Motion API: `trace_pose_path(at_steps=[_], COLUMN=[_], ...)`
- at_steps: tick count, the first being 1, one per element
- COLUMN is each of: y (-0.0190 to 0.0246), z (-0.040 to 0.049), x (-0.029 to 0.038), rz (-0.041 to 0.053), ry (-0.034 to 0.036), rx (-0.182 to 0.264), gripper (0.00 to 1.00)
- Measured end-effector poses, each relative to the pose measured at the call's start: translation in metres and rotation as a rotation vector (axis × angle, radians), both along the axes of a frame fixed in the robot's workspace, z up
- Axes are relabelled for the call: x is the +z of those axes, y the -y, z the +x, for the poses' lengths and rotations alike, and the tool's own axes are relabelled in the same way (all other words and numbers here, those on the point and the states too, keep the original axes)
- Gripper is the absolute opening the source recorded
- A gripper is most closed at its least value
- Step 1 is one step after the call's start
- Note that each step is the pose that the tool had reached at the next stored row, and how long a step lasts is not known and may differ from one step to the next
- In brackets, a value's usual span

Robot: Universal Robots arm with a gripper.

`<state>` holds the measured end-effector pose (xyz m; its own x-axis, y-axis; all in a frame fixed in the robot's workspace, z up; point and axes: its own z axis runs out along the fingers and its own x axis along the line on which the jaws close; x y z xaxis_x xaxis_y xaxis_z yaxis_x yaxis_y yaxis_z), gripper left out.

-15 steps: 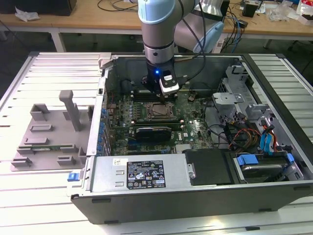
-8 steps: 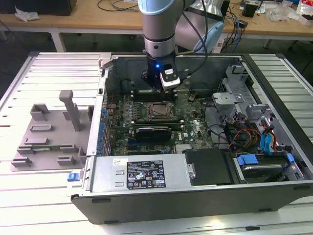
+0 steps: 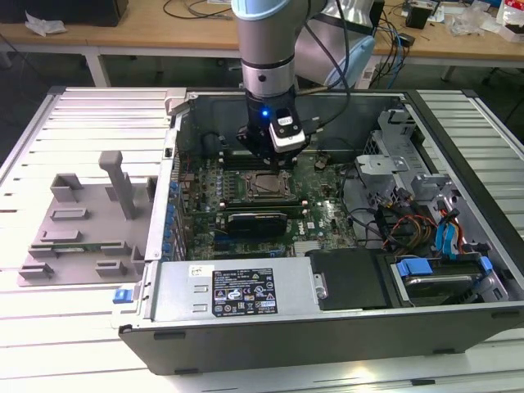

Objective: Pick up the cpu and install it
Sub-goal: 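Install the first cpu locking lever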

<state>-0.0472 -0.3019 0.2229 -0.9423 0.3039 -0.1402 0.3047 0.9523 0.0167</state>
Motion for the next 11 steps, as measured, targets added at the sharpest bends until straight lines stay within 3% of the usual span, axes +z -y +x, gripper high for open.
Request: trace_pose_path(at_steps=[7,11], y=[0.0140,0.0151], z=[-0.0001,0.0000], x=[0.0000,0.0000], rz=[-0.0012,-0.0029], ry=[0.0000,0.0000], rx=[0.000,0.001], gripper=[0.11,0.11])
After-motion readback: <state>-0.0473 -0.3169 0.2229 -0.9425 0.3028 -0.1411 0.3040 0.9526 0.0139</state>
